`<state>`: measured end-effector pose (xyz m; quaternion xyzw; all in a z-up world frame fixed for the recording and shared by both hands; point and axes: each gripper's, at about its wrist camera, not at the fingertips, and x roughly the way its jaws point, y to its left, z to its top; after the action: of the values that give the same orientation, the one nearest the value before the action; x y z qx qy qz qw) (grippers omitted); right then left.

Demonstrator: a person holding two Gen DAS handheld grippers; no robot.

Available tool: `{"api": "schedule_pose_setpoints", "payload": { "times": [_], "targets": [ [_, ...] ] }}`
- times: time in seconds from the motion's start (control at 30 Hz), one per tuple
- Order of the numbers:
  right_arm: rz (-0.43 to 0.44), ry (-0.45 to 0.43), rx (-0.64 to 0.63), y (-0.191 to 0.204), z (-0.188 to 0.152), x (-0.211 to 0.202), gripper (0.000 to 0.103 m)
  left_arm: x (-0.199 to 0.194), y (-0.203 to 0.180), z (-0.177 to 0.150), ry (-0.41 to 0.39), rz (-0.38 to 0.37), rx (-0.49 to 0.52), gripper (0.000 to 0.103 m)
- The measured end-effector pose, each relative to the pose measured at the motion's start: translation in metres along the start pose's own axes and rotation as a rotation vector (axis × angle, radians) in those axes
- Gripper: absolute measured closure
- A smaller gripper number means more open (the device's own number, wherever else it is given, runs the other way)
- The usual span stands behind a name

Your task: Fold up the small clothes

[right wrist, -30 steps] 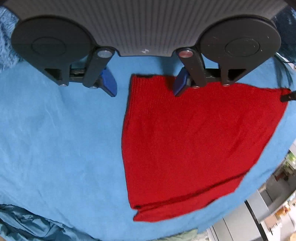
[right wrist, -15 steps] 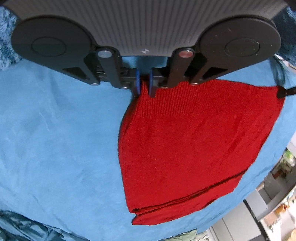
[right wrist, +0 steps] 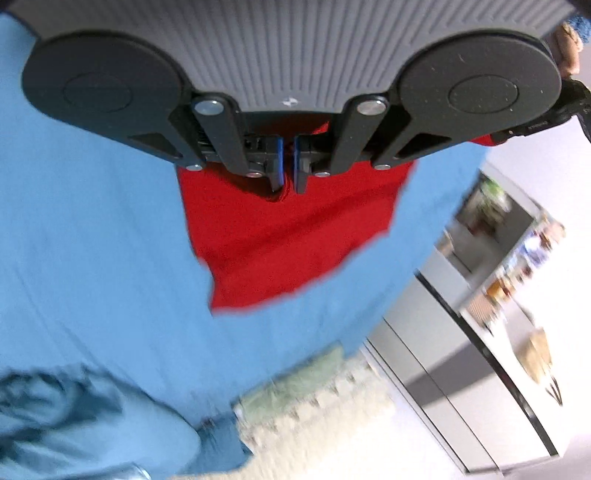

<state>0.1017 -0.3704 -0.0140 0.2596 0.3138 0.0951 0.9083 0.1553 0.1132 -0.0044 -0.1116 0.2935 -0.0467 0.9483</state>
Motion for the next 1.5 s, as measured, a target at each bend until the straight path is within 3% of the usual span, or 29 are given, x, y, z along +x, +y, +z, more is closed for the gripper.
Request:
{"api": "schedule_pose_setpoints", "payload": {
  "times": [0.13, 0.3, 0.47, 0.6, 0.7, 0.73, 0.77, 0.8, 0.83, 0.9, 1.03, 1.17, 1.23, 1.37, 1.5],
  "targets": [
    [0.026, -0.065, -0.007, 0.003, 0.088, 0.054, 0.083, 0.064, -0.012, 0.074, -0.076, 0.019, 0.056, 0.098],
    [-0.04, -0.047, -0.014, -0.014, 0.173, 0.171, 0.083, 0.192, -0.016, 0.132, -0.036, 0.086, 0.066, 0.098],
    [-0.125, 0.018, 0.01, -0.055, 0.188, 0.294, 0.083, 0.321, 0.002, 0.123, 0.08, 0.124, -0.034, 0.098],
    [-0.148, 0.043, 0.021, -0.076, 0.183, 0.356, 0.083, 0.374, 0.014, 0.113, 0.138, 0.152, -0.072, 0.098],
    [-0.148, 0.044, 0.027, -0.087, 0.187, 0.376, 0.078, 0.385, 0.018, 0.115, 0.154, 0.144, -0.093, 0.094],
    [-0.161, 0.038, 0.037, -0.089, 0.189, 0.379, 0.073, 0.382, 0.016, 0.117, 0.148, 0.14, -0.088, 0.087],
    [-0.164, 0.033, 0.044, -0.087, 0.19, 0.377, 0.053, 0.373, 0.014, 0.119, 0.13, 0.139, -0.066, 0.067],
    [-0.162, 0.021, 0.037, -0.086, 0.188, 0.371, 0.031, 0.362, 0.006, 0.118, 0.11, 0.14, -0.035, 0.055],
    [-0.164, -0.002, 0.012, -0.081, 0.184, 0.364, 0.024, 0.347, -0.001, 0.116, 0.084, 0.145, 0.011, 0.04],
    [-0.138, -0.033, -0.064, -0.062, 0.168, 0.342, 0.014, 0.317, -0.016, 0.105, 0.059, 0.122, 0.102, 0.033],
    [-0.062, 0.086, -0.096, -0.035, 0.13, 0.334, 0.01, 0.3, -0.038, 0.064, 0.206, 0.032, 0.232, 0.027],
    [-0.144, 0.2, -0.13, -0.041, 0.096, 0.356, 0.011, 0.314, -0.027, 0.025, 0.348, 0.081, 0.253, 0.024],
    [-0.132, 0.165, -0.12, -0.053, 0.087, 0.352, 0.012, 0.314, -0.016, 0.018, 0.327, 0.048, 0.223, 0.019],
    [-0.14, 0.174, -0.128, -0.05, 0.089, 0.358, 0.011, 0.317, -0.027, 0.016, 0.367, 0.058, 0.249, 0.008],
    [-0.143, 0.211, -0.142, -0.046, 0.104, 0.359, 0.011, 0.311, -0.046, 0.023, 0.382, 0.13, 0.246, 0.011]
  ]
}}
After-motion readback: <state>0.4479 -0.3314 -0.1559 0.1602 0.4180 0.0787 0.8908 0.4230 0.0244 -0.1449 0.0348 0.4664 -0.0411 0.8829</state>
